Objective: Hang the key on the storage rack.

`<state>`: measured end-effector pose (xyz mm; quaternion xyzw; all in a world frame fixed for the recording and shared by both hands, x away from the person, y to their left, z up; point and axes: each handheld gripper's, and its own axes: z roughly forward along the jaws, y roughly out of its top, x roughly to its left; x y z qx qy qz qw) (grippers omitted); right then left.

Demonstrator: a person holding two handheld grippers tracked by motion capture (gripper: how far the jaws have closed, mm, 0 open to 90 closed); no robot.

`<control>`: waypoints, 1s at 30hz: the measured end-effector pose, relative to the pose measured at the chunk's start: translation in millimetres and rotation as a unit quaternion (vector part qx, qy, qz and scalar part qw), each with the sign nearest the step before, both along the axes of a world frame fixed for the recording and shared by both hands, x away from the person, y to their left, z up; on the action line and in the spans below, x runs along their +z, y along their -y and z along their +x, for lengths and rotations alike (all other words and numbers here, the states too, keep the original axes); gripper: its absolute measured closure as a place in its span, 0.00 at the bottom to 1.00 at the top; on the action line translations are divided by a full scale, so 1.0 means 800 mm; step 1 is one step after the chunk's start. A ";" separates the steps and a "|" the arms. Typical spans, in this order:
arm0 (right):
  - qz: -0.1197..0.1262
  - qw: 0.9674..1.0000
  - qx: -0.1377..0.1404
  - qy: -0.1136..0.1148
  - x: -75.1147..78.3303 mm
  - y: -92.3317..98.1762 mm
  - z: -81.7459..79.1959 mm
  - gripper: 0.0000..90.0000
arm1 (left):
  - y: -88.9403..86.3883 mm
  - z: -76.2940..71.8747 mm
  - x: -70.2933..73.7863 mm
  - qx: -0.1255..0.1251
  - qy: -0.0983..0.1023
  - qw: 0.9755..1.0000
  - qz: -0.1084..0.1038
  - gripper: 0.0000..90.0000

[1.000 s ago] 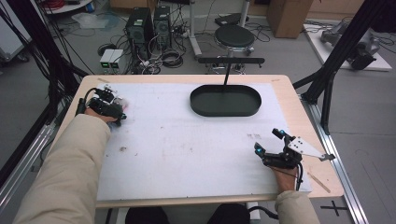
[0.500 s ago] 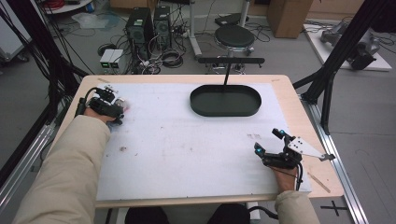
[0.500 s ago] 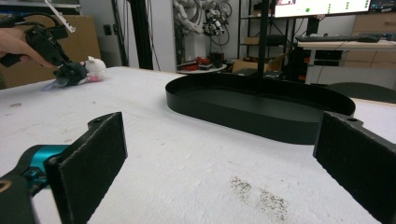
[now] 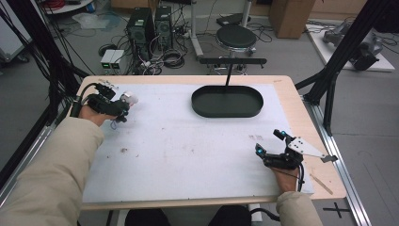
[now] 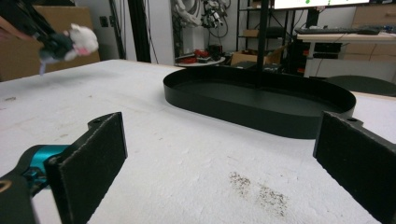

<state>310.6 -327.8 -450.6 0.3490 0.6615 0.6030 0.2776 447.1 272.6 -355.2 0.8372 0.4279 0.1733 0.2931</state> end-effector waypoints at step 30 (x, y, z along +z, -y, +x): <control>-0.048 0.985 0.159 -0.036 0.160 -0.074 0.020 0.02 | 0.122 -0.108 0.073 -0.273 0.065 0.955 -0.097 0.52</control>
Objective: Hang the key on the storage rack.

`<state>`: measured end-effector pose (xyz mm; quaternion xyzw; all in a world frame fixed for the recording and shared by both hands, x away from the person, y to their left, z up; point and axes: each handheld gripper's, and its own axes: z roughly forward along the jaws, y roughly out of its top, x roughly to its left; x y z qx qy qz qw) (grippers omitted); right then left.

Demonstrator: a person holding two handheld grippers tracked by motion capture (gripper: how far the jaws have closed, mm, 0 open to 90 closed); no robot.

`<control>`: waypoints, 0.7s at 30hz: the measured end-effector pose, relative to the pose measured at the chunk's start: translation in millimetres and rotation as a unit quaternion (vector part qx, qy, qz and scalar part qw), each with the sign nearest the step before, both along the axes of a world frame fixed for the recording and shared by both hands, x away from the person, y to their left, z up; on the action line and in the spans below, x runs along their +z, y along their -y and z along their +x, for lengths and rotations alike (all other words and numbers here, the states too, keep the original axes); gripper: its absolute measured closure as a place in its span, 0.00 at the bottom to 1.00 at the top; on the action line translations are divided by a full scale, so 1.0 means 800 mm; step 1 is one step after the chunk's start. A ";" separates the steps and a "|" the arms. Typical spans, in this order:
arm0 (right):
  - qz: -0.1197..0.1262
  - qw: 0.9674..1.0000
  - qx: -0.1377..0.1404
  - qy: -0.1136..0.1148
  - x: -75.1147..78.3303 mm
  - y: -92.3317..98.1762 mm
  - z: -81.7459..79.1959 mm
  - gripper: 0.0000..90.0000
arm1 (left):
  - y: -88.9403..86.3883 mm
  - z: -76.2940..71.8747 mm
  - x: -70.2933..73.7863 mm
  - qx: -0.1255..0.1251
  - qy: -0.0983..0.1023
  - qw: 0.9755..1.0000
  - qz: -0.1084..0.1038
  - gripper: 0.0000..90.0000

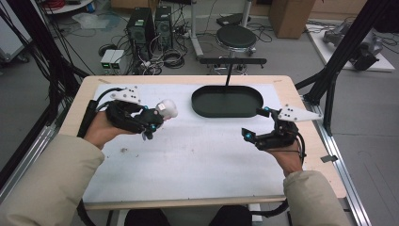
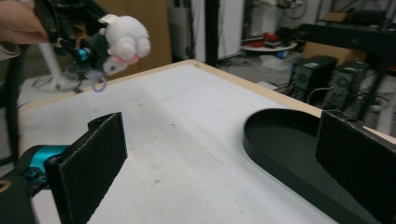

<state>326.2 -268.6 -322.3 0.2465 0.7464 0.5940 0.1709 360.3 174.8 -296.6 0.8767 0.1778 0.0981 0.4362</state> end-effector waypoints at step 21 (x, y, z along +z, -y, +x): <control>-0.104 0.978 0.180 -0.026 0.080 -0.114 0.056 0.02 | 0.050 -0.012 0.019 -0.084 0.023 0.996 0.004 0.52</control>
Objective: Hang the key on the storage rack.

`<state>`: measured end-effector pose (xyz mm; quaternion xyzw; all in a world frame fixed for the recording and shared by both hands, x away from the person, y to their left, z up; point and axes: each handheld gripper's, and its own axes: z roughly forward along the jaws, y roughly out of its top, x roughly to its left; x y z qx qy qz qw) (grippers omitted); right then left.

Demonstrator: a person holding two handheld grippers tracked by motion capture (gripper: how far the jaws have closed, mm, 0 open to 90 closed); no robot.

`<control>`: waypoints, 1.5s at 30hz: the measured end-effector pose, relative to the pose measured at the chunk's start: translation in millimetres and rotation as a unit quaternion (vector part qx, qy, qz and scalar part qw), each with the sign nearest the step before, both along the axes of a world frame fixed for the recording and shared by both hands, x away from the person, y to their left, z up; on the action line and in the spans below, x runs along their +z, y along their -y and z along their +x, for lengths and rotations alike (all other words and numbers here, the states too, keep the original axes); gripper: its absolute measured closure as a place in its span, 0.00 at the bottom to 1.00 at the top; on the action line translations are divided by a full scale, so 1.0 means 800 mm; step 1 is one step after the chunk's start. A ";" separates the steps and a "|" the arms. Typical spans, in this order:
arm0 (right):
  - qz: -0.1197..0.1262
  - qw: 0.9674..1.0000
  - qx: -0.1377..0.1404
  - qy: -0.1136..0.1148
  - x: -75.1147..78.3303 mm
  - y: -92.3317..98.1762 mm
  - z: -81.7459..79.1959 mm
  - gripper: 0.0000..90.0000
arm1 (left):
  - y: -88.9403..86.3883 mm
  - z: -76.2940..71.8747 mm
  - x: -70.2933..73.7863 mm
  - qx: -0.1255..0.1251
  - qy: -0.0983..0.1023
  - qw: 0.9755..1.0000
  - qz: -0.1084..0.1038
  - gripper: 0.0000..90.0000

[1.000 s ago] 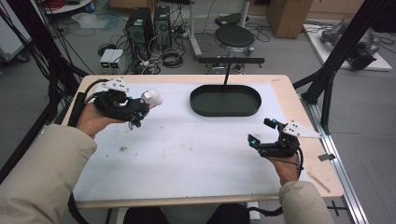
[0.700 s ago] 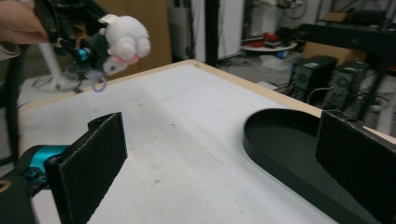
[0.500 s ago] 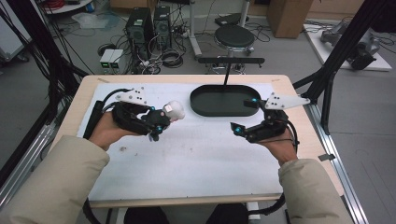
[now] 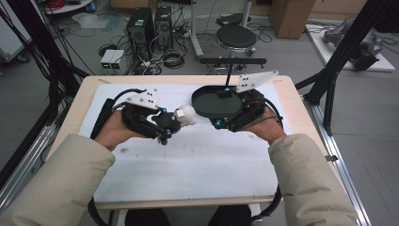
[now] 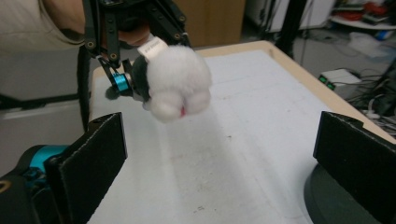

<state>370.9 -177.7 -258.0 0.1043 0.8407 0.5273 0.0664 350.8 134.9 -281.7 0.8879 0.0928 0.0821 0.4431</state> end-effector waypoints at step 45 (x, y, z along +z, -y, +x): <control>-0.138 0.980 0.143 -0.030 -0.031 -0.072 0.030 0.63 | 0.026 0.016 -0.028 -0.042 -0.016 0.999 -0.005 0.42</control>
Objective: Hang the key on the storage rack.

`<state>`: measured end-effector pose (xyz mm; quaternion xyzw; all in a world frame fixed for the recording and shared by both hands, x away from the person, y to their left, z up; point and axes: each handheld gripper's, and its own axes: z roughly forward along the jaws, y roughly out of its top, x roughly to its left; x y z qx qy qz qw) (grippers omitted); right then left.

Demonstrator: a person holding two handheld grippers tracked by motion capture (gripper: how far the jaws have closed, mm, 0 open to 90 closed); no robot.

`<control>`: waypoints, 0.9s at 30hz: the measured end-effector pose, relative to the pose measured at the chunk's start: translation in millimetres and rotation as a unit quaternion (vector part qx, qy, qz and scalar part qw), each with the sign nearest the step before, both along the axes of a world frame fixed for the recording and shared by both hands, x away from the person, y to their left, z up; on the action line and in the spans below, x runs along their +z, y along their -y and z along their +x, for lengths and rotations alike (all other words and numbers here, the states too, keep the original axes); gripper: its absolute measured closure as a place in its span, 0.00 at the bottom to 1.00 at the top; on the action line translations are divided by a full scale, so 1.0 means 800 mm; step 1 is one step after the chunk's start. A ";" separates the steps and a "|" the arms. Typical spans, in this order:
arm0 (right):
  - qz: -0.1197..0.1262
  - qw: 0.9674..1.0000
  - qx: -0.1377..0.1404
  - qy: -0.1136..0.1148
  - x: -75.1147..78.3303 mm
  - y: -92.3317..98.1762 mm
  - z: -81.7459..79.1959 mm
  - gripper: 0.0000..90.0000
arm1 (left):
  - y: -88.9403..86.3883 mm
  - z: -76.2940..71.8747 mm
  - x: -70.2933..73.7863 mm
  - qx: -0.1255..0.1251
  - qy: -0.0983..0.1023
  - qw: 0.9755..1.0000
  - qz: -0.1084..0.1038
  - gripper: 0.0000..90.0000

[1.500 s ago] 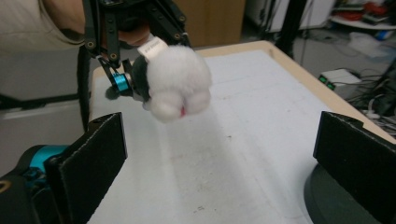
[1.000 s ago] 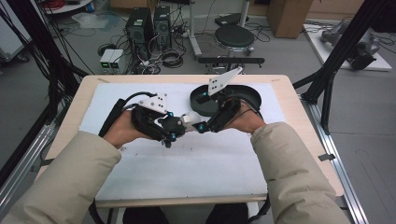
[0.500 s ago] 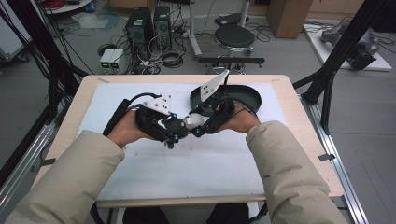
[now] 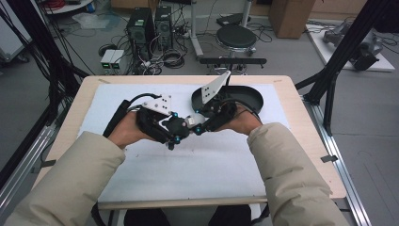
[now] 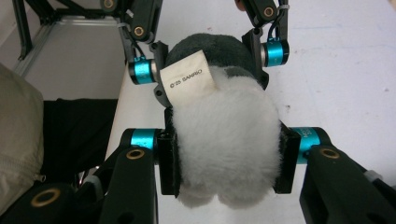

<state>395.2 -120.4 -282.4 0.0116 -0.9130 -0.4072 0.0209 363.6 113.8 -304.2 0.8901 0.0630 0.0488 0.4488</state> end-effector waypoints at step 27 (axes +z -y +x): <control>0.132 0.945 -0.300 0.017 0.034 0.127 0.020 0.62 | -0.182 -0.049 -0.062 0.229 0.062 0.953 -0.189 0.02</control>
